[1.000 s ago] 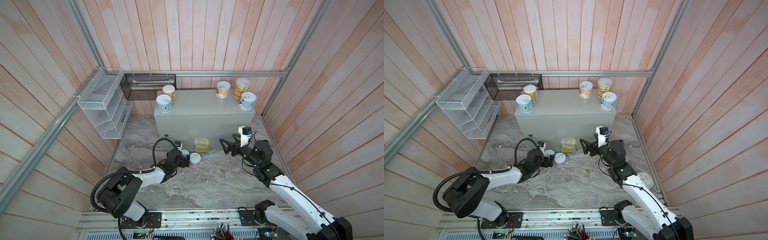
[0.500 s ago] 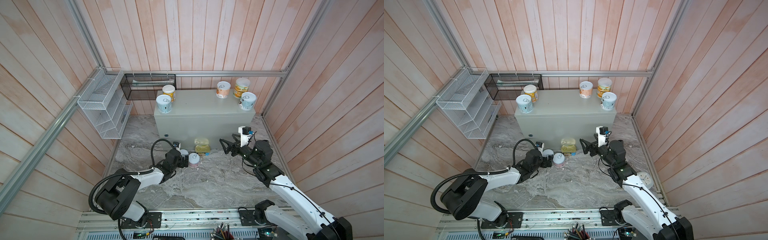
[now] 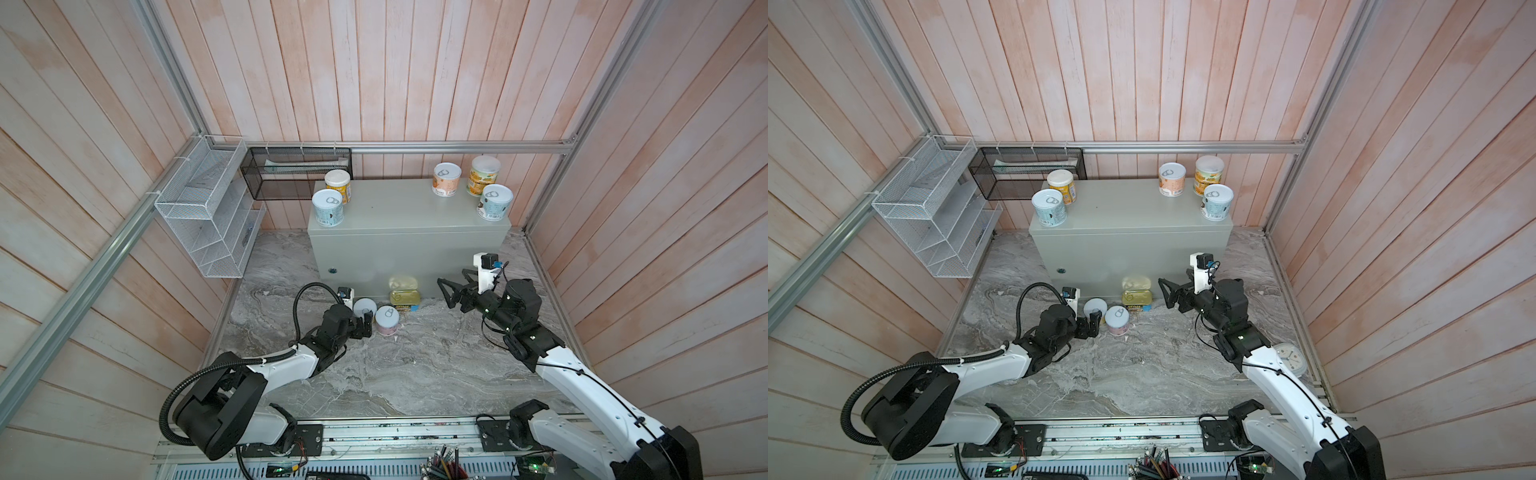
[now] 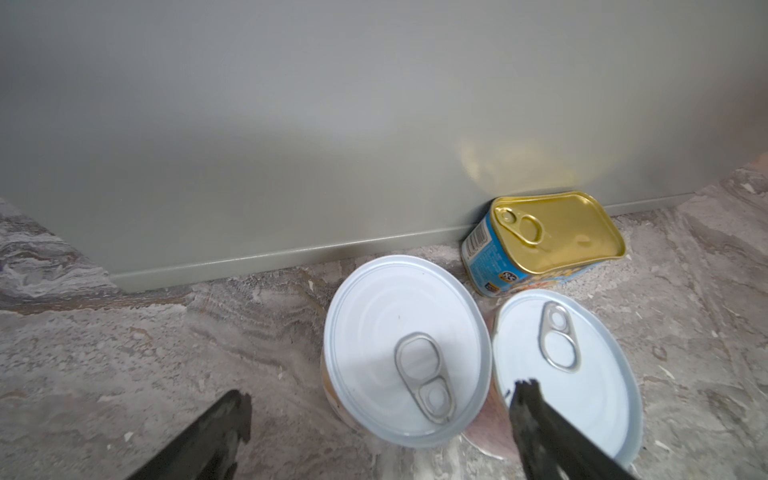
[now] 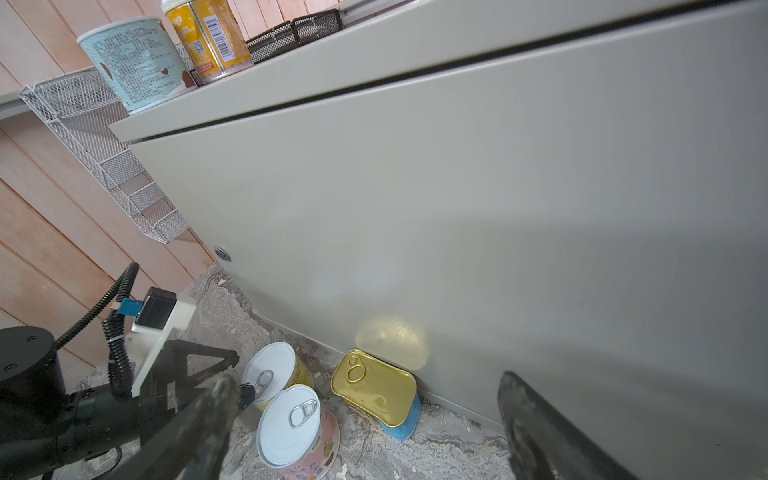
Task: Place and organize the canned foods onto the counter
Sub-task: 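Move the left gripper over the large yellow-labelled white-lidded floor can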
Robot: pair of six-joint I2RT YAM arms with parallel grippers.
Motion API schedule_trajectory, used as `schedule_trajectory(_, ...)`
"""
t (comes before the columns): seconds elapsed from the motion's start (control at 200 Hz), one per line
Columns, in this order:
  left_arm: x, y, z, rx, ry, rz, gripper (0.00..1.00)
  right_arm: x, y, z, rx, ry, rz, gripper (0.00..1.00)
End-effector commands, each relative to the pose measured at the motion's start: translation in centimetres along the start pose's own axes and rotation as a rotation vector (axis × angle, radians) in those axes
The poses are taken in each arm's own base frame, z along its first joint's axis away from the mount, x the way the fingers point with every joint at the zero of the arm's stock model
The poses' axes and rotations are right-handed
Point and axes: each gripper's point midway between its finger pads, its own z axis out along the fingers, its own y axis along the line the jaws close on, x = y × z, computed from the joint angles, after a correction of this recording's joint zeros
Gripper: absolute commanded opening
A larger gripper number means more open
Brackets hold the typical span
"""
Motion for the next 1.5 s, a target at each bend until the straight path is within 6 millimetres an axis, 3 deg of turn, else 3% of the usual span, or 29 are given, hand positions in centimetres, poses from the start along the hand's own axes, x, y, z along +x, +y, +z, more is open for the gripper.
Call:
schedule_trajectory(0.0,-0.5,-0.4,0.5,0.016,-0.001,0.005,1.0,-1.3,0.6,0.1,-0.021,-0.033,0.007,0.97)
schedule_trajectory(0.415,0.7,-0.7,1.9,0.022,0.071,0.032,1.0,-1.4,0.5,0.4,-0.02,-0.032,-0.006,0.97)
schedule_trajectory(0.83,-0.6,-1.3,3.2,0.016,0.059,0.017,1.0,-0.8,0.5,0.0,-0.019,-0.027,-0.02,0.97)
schedule_trajectory(1.31,0.7,-1.2,4.4,0.006,0.111,0.026,1.0,0.1,-0.2,-0.8,0.021,-0.02,-0.035,0.97)
schedule_trajectory(1.495,1.1,-1.1,4.4,0.009,0.125,0.035,0.94,0.3,-0.3,-0.6,0.021,-0.01,-0.033,0.97)
